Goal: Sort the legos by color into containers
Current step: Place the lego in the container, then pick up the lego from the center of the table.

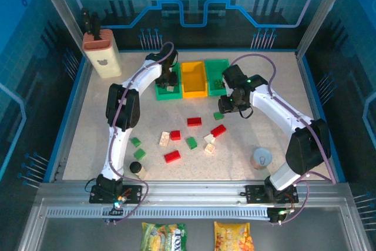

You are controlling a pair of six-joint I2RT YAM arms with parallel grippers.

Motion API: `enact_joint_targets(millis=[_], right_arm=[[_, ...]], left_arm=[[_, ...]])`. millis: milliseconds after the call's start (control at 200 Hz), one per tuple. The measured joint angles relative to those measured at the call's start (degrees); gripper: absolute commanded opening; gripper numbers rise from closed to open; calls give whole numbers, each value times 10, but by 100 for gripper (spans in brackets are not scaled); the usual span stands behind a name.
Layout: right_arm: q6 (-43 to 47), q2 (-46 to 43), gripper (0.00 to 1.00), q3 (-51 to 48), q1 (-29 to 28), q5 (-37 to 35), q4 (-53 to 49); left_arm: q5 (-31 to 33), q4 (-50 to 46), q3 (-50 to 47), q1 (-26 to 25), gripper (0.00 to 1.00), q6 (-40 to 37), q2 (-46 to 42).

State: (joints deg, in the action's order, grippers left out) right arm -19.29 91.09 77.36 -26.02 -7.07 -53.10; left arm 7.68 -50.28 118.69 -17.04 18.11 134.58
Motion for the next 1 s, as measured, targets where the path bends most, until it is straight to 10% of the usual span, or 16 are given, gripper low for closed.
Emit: enact_joint_targets(millis=[1000], right_arm=[[-118, 153, 79, 105, -145, -30, 36]], left_arm=[[-68, 19, -282, 83, 47, -47, -345]])
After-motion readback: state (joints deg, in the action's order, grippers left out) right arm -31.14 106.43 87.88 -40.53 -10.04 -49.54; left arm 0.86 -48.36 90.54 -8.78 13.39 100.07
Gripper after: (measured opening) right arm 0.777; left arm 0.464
